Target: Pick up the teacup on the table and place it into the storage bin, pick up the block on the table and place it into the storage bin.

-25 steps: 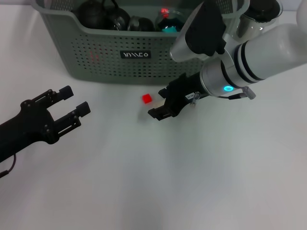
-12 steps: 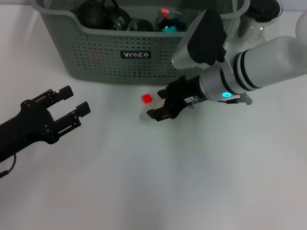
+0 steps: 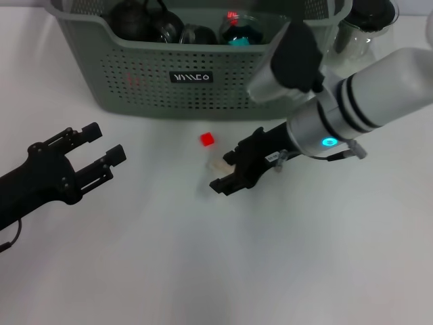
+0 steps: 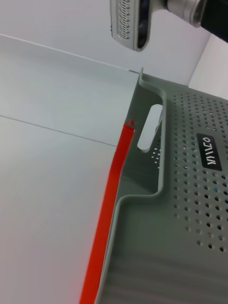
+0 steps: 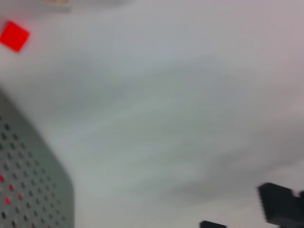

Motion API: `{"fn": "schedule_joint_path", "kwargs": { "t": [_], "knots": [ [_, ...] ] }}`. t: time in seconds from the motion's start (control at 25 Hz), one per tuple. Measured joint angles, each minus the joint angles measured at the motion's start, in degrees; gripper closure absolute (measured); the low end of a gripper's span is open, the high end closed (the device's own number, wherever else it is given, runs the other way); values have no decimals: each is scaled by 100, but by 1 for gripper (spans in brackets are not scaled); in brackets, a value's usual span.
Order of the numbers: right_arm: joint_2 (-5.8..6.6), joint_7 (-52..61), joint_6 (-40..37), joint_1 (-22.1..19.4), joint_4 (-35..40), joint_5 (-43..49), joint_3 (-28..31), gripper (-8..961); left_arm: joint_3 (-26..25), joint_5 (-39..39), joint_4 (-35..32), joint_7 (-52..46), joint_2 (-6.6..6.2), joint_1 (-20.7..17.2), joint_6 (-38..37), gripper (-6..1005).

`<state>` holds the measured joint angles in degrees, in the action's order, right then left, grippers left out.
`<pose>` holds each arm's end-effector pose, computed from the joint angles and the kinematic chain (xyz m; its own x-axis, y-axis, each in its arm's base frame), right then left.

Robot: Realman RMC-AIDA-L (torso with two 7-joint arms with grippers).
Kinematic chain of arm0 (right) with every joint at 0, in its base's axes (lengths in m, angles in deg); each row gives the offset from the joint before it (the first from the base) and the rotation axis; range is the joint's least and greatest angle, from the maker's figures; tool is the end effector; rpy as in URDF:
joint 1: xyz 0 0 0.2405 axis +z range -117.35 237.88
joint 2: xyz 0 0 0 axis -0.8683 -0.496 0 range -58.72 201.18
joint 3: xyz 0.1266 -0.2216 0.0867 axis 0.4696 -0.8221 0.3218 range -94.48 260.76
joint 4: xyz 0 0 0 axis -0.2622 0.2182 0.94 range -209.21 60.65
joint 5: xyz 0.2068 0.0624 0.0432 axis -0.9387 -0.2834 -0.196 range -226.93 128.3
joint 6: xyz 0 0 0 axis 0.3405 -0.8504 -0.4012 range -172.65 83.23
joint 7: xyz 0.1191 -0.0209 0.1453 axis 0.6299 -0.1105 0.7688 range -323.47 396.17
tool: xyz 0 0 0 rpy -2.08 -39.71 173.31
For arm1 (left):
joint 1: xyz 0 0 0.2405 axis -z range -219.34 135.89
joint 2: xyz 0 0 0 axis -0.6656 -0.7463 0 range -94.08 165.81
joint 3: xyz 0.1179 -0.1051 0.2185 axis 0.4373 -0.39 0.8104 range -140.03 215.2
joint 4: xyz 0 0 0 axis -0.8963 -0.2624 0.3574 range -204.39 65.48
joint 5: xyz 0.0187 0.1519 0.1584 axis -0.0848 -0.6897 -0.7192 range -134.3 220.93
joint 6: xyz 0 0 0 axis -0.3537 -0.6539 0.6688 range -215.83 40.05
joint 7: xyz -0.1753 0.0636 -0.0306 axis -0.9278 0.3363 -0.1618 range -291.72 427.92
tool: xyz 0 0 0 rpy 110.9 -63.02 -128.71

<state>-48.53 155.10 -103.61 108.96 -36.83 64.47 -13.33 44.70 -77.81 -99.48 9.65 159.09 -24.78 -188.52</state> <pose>0.1753 0.3872 -0.1799 0.9149 -0.3928 0.0934 -0.3804 -0.9161 -0.1266 -0.3309 0.2671 -0.0300 0.5929 0.2445 0.7672 0.6466 -0.7124 -0.2727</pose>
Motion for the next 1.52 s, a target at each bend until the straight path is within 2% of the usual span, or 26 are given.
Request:
{"fn": "schedule_joint_path", "kwargs": {
  "t": [0.12, 0.24, 0.44, 0.68, 1.12, 1.36, 1.52],
  "knots": [
    [27, 121, -280, -132, 255, 224, 366, 272, 0, -5, -2, 0, 4, -6, 0, 332],
    [-27, 105, -184, -191, 311, 378, 591, 274, 0, -14, 0, 0, 6, -7, 0, 333],
    [-104, 106, 183, -134, 195, 382, 234, 278, 0, -25, 17, 0, 15, 5, 0, 333],
    [-116, 174, 402, -142, 177, 336, -22, 278, 0, -25, 22, 0, 17, -7, 0, 333],
    [-118, 186, 532, -118, 57, 329, -177, 404, 0, -34, 24, 0, 17, 15, -1, 333],
    [-117, 405, 629, -80, 38, 353, -219, 549, 0, -28, 24, 0, 17, 11, 0, 333],
    [-108, 453, 609, -70, 30, 357, -251, 587, 1, -21, 24, 0, 17, 20, -1, 333]
  ]
}}
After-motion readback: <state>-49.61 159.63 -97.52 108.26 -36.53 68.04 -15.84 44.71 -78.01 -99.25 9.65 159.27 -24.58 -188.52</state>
